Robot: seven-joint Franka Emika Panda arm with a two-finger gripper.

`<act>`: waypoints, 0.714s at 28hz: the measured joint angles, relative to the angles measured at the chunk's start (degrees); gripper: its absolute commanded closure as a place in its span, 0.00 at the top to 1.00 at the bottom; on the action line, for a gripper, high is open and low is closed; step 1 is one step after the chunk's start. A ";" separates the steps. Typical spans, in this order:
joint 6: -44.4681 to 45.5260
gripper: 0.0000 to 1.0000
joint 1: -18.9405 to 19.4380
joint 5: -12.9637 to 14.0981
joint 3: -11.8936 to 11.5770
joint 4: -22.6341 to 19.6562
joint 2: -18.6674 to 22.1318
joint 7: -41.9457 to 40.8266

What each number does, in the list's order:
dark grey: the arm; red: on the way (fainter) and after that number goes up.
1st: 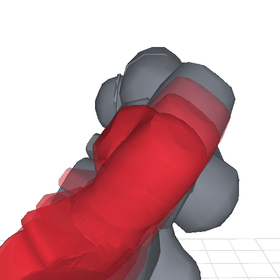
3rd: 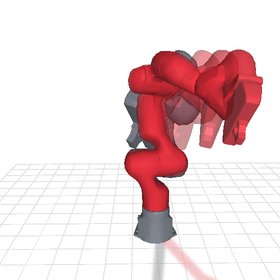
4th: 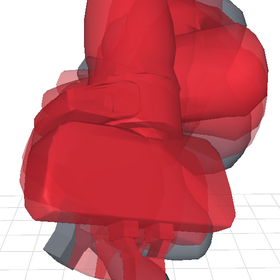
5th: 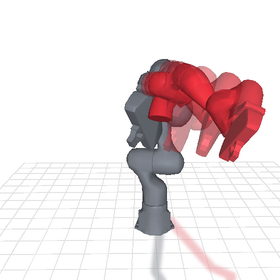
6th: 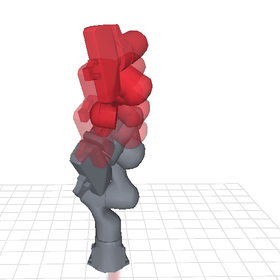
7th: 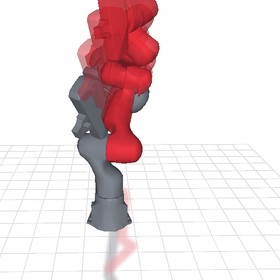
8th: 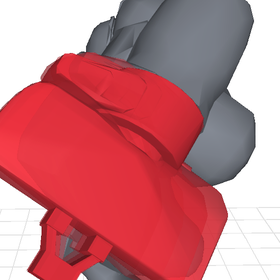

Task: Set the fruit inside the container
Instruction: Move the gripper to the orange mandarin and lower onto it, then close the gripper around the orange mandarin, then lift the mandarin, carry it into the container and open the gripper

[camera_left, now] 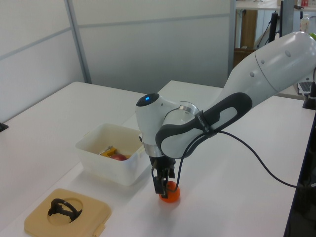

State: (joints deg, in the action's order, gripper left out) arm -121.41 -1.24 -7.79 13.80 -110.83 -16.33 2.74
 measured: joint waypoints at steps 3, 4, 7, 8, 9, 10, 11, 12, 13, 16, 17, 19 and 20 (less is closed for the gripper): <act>0.00 0.94 0.08 0.00 0.01 -0.12 -0.46 -0.07; 0.00 0.78 0.09 0.00 0.01 -0.13 -0.60 -0.08; 0.00 0.59 0.10 0.00 0.01 -0.13 -0.91 -0.11; 0.00 0.52 0.10 0.00 0.01 -0.14 -0.96 -0.11; 0.00 0.46 0.10 0.00 0.01 -0.15 -0.98 -0.11; 0.00 0.35 0.10 0.00 0.01 -0.15 -0.99 -0.11; 0.00 0.32 0.10 0.00 0.01 -0.11 -0.94 -0.11; 0.00 0.30 0.10 0.00 0.01 -0.09 -0.89 -0.11; 0.00 0.30 0.10 0.00 0.02 -0.06 -0.87 -0.12; 0.00 0.30 0.07 0.00 0.01 0.40 -0.78 -0.12; 0.00 0.31 0.01 0.00 -0.01 0.96 -0.59 -0.12; 0.73 0.31 -0.10 0.00 -0.17 2.25 -0.07 -0.11; 1.80 0.31 -0.18 0.00 -0.28 3.32 0.28 -0.11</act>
State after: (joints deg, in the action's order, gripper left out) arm -119.60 -1.41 -7.79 13.52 -107.52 -16.05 2.63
